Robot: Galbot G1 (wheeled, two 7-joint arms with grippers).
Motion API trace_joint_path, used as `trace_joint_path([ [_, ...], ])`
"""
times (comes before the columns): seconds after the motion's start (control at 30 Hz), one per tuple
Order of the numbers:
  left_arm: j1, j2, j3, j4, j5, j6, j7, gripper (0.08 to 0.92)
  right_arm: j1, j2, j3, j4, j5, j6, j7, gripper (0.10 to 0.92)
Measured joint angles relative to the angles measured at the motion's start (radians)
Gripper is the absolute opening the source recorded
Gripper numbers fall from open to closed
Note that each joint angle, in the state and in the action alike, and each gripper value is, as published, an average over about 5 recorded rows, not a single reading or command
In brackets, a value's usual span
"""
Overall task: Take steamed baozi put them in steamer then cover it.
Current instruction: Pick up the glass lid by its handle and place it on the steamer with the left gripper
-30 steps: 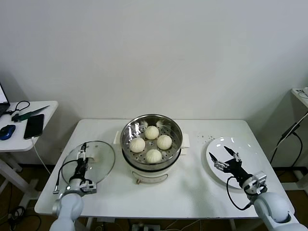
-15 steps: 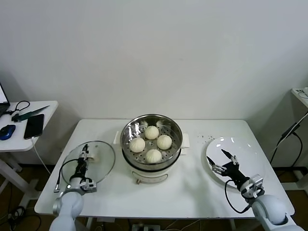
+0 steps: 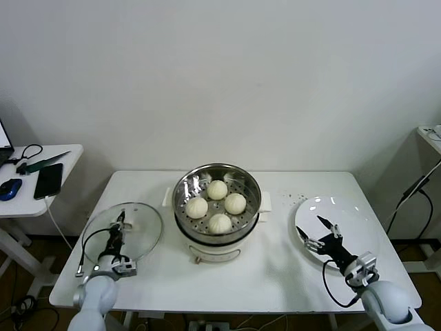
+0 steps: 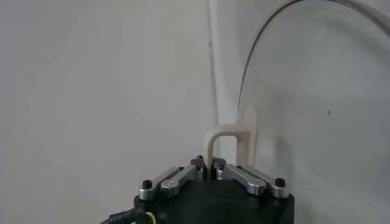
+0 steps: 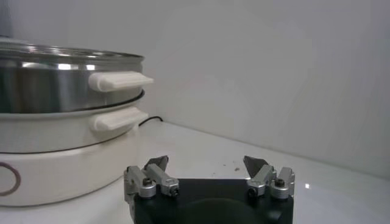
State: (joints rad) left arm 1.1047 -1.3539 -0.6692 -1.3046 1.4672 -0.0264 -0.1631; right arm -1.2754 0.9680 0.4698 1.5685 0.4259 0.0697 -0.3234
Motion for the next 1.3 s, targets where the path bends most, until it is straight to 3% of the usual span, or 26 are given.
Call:
trace_joint_path([
  [0.37,0.085,0.04,0.004,-0.175,-0.077,0.058,0.031,0.15,0.0,0.001,0.016,-0.022,-0.003,0.015,-0.016,0.823],
  [0.83,0.267,0.121,0.049,-0.582,-0.125,0.342,0.093,0.15,0.006,-0.024,0.039,-0.06,0.001,0.037,-0.027,0.823],
  [1.07,0.273,0.197,0.139,-0.73,-0.124,0.49,0.158,0.15,0.016,-0.038,0.04,-0.074,0.003,0.039,-0.032,0.823],
  [1.3,0.196,0.255,0.305,-0.799,-0.077,0.606,0.269,0.15,0.034,-0.035,0.031,-0.096,-0.003,0.041,-0.032,0.823],
])
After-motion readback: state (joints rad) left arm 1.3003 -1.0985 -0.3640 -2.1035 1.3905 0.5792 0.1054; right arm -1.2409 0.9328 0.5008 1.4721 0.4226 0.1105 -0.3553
